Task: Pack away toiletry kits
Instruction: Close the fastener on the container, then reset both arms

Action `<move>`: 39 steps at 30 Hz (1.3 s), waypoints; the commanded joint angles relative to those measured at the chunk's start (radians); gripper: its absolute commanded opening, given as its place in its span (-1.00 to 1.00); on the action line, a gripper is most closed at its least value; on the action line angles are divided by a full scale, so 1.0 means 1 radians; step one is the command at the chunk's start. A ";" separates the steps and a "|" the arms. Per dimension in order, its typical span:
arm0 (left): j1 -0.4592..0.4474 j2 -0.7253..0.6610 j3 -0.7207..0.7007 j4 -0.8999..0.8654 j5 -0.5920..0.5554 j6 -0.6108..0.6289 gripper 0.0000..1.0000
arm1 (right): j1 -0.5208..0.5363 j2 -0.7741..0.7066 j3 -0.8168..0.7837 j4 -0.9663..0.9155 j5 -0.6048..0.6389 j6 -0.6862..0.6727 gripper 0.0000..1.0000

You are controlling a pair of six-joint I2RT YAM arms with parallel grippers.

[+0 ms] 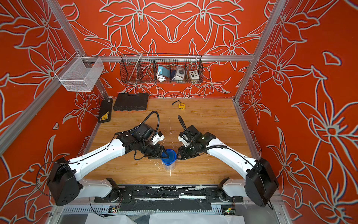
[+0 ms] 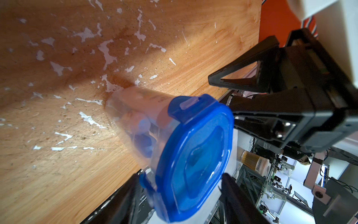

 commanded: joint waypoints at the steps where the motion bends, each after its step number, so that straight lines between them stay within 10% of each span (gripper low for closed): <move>1: 0.014 -0.015 0.020 -0.035 -0.013 0.029 0.45 | -0.005 -0.051 0.041 -0.060 0.089 -0.015 0.13; 8: 0.099 -0.114 0.178 -0.273 -0.176 0.133 0.85 | -0.023 -0.097 0.173 -0.265 0.315 -0.074 0.94; 17: 0.332 -0.479 0.061 -0.120 -0.838 0.169 0.97 | -0.224 -0.269 0.181 -0.143 0.694 -0.215 0.97; 24: 0.473 -0.592 -0.293 0.370 -1.042 0.280 0.97 | -0.353 -0.392 -0.200 0.362 0.996 -0.265 0.96; 29: 0.515 -0.597 -0.589 0.896 -1.063 0.478 0.96 | -0.421 -0.381 -0.389 0.719 0.896 -0.547 0.96; 39: 0.575 -0.272 -0.754 1.373 -0.997 0.477 0.97 | -0.562 -0.196 -0.631 1.200 0.783 -0.495 0.95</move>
